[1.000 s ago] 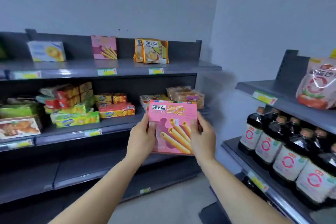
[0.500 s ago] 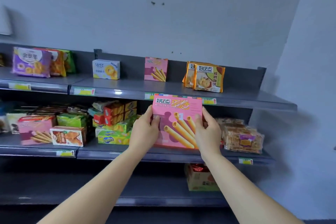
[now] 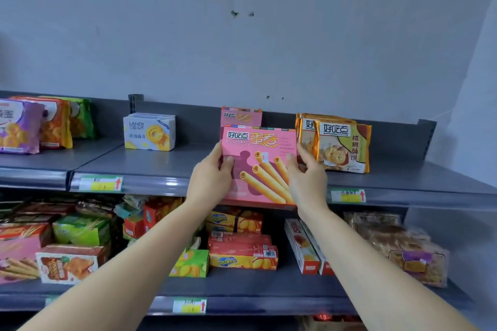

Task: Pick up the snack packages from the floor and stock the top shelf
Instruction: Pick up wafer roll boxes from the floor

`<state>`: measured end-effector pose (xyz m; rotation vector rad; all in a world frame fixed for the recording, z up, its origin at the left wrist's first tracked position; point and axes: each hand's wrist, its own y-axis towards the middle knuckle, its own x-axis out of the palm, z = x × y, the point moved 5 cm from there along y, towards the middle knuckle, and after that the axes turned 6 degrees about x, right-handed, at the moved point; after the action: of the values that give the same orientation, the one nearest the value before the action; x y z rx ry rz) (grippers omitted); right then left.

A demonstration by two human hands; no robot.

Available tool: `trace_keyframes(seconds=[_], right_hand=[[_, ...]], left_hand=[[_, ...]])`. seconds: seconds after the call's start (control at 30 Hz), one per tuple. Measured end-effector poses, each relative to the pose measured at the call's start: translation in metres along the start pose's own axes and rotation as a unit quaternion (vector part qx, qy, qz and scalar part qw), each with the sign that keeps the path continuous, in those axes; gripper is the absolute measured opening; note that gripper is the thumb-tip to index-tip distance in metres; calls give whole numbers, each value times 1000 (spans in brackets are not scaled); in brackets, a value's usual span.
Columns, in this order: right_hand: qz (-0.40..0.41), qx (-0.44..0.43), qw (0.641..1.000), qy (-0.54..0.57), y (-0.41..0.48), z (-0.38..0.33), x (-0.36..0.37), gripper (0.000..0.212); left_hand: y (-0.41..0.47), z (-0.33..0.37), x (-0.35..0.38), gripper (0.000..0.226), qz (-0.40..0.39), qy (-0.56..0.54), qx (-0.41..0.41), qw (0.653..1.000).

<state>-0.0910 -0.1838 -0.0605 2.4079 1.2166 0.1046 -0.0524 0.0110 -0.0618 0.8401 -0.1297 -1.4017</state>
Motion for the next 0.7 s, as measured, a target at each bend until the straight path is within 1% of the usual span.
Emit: trace_keyframes(seconds=[0.1, 0.27, 0.4, 0.57, 0.7], right_hand=[[-11, -4, 1000, 9, 42, 3, 20, 40], [-43, -12, 999, 8, 105, 11, 50, 36], [-74, -9, 997, 6, 149, 26, 74, 35], [-76, 18, 997, -10, 193, 50, 105, 43], [-71, 26, 997, -10, 218, 63, 124, 46]], left_hand=[[42, -12, 11, 28, -4, -3, -1, 1000], [106, -41, 34, 28, -3, -23, -24, 999], [149, -67, 52, 26, -21, -26, -37, 999], [188, -96, 67, 26, -46, -44, -63, 996], [212, -114, 76, 26, -58, -66, -67, 994]])
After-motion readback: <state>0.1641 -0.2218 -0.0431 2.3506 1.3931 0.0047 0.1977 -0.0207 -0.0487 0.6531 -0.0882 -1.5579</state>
